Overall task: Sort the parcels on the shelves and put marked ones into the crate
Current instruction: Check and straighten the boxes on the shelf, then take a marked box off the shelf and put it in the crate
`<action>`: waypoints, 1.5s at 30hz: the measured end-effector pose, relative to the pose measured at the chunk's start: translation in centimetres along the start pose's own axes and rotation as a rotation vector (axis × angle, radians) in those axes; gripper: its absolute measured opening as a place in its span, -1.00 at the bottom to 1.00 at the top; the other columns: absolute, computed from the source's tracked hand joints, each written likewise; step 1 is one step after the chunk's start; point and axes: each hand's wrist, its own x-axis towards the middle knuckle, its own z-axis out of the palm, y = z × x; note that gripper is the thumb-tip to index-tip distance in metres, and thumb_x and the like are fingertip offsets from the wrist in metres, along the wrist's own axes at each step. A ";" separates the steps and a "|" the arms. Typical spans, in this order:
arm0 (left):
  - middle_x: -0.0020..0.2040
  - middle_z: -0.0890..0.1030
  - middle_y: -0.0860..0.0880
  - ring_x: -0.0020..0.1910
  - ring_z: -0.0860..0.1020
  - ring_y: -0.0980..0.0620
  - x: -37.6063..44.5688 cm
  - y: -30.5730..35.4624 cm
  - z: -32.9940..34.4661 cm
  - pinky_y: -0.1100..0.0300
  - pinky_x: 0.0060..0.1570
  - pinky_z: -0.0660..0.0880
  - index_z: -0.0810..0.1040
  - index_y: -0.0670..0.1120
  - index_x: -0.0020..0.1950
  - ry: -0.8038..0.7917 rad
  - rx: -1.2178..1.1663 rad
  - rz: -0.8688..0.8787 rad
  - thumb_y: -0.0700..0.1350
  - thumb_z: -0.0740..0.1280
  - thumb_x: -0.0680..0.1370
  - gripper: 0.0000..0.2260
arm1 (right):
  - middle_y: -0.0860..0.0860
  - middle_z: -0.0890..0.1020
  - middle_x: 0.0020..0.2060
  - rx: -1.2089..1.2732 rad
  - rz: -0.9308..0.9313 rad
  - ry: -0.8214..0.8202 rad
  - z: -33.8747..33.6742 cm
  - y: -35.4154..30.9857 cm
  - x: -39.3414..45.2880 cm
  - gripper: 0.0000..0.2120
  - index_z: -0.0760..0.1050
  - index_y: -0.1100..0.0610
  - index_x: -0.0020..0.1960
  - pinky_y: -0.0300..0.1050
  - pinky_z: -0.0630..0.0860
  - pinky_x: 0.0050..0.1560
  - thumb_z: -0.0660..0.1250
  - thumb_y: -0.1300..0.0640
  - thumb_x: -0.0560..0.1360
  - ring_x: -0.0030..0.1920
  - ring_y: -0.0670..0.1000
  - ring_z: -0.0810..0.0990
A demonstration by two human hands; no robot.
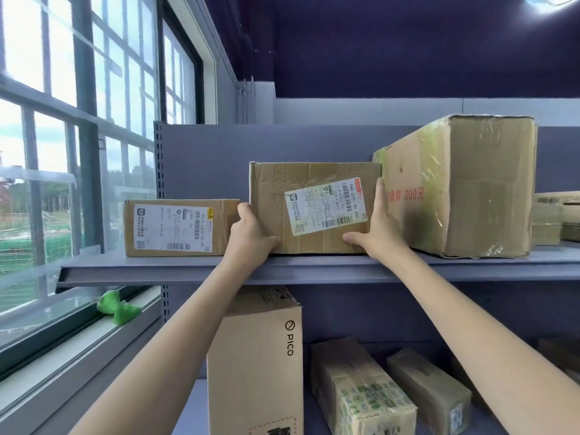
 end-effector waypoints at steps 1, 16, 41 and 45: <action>0.26 0.40 -0.20 -0.02 0.37 -0.03 0.3 -0.1 0.1 0.16 -0.07 0.40 0.15 -0.17 0.26 -0.001 0.008 -0.009 -0.20 0.38 0.47 -0.50 | 0.12 0.28 0.42 0.012 -0.005 0.005 0.1 0.1 0.2 0.08 -0.29 0.03 0.51 -0.20 0.26 0.16 0.48 0.24 0.36 0.34 0.12 0.34; 0.24 0.41 -0.21 0.08 0.42 -0.09 1.1 -0.9 0.4 0.17 -0.08 0.35 0.16 -0.20 0.30 -0.025 0.004 -0.048 -0.20 0.32 0.49 -0.53 | 0.10 0.13 0.48 0.001 0.018 0.022 0.8 0.0 0.9 0.06 -0.20 0.09 0.51 -0.08 0.16 0.37 0.50 0.28 0.32 0.44 0.09 0.17; 0.43 0.25 -0.10 0.41 0.18 -0.09 -5.9 9.3 8.7 0.13 0.31 0.16 0.16 -0.14 0.44 0.056 0.094 0.260 -0.23 0.24 0.49 -0.47 | 0.09 0.49 0.15 -0.173 -0.100 0.217 -11.9 6.6 -4.0 -0.61 0.45 0.15 0.20 -0.23 0.25 0.04 0.41 0.11 0.41 0.19 0.10 0.44; 0.44 0.24 -0.10 0.42 0.18 -0.08 -6.7 12.7 13.6 0.16 0.29 0.16 0.17 -0.14 0.43 0.054 0.050 0.236 -0.20 0.26 0.50 -0.47 | 0.07 0.50 0.09 -0.129 -0.110 0.273 -16.2 11.0 -3.5 -0.70 0.49 0.16 0.12 -0.20 0.29 0.05 0.39 0.12 0.42 0.14 0.09 0.46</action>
